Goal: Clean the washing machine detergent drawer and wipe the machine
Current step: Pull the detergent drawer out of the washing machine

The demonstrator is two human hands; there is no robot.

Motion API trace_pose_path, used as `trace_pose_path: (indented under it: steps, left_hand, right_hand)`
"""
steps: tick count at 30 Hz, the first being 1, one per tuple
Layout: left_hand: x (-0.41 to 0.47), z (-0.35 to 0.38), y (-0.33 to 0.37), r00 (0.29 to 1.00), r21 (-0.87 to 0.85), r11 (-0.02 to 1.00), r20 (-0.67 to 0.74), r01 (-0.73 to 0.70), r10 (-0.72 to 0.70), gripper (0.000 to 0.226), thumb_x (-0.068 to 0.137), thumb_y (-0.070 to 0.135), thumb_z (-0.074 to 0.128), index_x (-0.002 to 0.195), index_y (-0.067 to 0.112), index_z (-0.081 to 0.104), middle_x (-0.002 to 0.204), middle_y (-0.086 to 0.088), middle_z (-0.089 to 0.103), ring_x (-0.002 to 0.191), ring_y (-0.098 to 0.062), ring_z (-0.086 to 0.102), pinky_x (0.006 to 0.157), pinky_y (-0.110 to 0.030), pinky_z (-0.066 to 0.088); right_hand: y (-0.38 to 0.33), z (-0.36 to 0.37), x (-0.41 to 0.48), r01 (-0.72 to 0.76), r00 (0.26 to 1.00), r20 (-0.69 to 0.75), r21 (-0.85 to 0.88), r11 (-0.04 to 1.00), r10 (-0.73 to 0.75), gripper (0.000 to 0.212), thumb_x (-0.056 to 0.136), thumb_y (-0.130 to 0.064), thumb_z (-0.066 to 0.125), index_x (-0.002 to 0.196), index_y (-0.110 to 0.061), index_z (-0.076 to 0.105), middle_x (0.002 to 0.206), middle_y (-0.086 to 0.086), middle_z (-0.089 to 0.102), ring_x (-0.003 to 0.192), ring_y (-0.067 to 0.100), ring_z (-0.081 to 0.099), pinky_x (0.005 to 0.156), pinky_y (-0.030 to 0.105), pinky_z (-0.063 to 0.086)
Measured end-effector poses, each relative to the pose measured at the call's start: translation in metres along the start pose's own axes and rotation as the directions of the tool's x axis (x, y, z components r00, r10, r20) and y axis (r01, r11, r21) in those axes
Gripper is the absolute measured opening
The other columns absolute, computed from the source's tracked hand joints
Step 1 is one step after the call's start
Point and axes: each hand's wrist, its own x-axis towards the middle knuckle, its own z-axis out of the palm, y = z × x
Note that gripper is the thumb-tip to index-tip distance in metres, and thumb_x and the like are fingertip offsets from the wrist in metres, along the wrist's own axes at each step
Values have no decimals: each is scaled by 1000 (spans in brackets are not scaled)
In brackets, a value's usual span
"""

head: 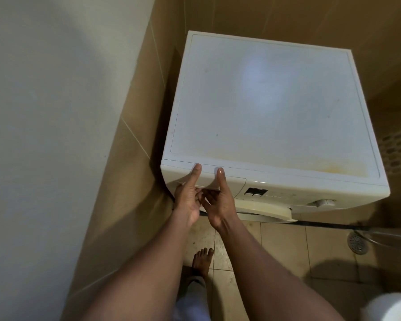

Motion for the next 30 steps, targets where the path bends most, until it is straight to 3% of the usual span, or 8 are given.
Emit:
trace_pose_path:
  steps: [4,10,13,18,22,26,30]
  left_hand:
    - [0,0,-1,1000,-27,1000,-14,-10,10,70,62,44,88,122,14,67,114,-13,75,84,-20,74,68,-29,59]
    - [-10,-15,-21,999,-32,999,-33,-4,3,82,58,48,91,128,15,63,118,-16,74,107,-33,71,93,-46,59]
    - [-21,-25,-26,999,-50,999,-37,-1,0,78,64,43,88,130,14,60,117,-16,74,100,-26,72,79,-35,58]
    - [-43,-40,-39,999,-54,998,-43,23,-26,75,64,42,87,127,14,60,117,-16,73,101,-25,72,79,-31,56]
    - [-59,-52,-48,999,-44,998,-36,39,-41,56,75,35,82,123,18,59,114,-13,72,101,-23,70,76,-29,54]
    - [-68,-65,-57,998,-50,998,-29,47,-48,63,74,31,83,130,20,56,119,-13,72,109,-26,69,84,-35,55]
    - [-73,-73,-64,998,-44,997,-39,57,-59,56,75,29,83,125,21,58,119,-12,71,112,-27,66,88,-38,54]
  right_hand:
    - [1,3,-3,24,999,-33,-22,999,-24,79,59,-60,82,113,-4,67,84,13,56,81,22,57,88,38,55]
    - [17,-9,-19,51,997,-51,-40,998,-53,64,67,-57,79,107,-8,70,79,9,58,77,20,56,80,37,53]
    - [25,-16,-32,46,997,-54,-37,998,-48,61,71,-54,77,105,-4,69,85,13,63,83,23,60,86,38,54]
    - [39,-28,-54,30,998,-59,-55,998,-34,69,66,-55,79,109,-2,68,94,18,65,91,28,62,91,41,54]
    - [49,-39,-70,39,997,-60,-57,998,-42,63,68,-50,78,107,-2,68,96,21,64,90,30,61,91,42,54]
    - [57,-48,-84,41,997,-58,-57,998,-45,59,75,-46,77,116,-4,67,108,21,71,101,32,68,88,38,58]
    - [61,-55,-94,25,997,-77,-97,995,-33,55,79,-45,75,117,-6,66,109,21,72,104,31,70,85,36,57]
